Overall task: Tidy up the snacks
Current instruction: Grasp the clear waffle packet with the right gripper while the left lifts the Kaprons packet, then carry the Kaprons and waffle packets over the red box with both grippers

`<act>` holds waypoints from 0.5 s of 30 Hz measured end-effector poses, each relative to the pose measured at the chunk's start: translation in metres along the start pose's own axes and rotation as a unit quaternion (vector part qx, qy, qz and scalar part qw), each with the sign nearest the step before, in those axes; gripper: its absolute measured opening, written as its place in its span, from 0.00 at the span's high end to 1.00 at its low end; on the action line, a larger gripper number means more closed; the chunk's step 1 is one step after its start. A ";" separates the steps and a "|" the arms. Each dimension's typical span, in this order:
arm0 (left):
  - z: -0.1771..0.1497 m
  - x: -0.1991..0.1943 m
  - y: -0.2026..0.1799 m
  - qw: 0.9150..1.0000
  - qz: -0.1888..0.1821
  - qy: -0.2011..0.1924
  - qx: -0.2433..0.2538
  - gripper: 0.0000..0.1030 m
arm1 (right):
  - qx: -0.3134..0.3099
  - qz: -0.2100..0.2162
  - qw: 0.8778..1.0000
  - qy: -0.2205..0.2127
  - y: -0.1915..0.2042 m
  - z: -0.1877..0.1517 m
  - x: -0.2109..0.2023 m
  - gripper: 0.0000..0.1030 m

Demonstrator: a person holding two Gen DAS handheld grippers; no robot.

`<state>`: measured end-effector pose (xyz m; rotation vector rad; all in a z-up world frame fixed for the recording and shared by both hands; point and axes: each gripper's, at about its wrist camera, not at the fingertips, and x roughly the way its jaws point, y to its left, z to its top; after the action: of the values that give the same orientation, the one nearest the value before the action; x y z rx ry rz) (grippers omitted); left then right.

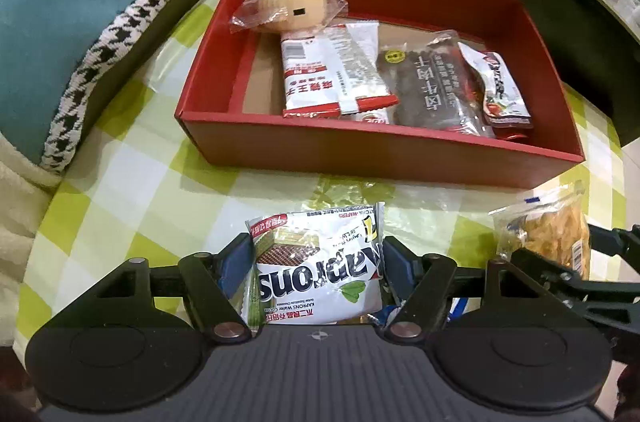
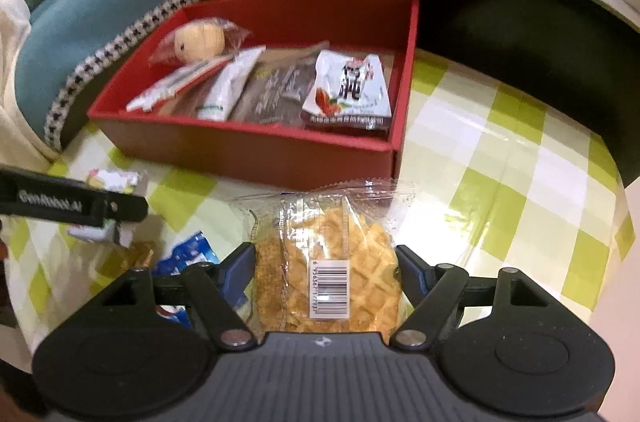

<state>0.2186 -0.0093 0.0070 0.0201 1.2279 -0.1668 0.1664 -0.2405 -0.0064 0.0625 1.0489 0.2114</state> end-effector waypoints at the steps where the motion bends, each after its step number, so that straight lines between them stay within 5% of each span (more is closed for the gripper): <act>1: 0.000 -0.001 -0.001 1.000 -0.001 -0.002 0.001 0.26 | 0.001 0.002 1.000 -0.004 0.000 0.001 -0.003 0.23; 15: 0.005 -0.033 -0.019 0.998 -0.003 -0.057 0.020 0.27 | 0.027 0.015 0.997 -0.065 -0.002 0.026 -0.032 0.23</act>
<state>0.2094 -0.0246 0.0414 0.0418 1.1113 -0.1954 0.1739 -0.2476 0.0339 0.1383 0.9238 0.2036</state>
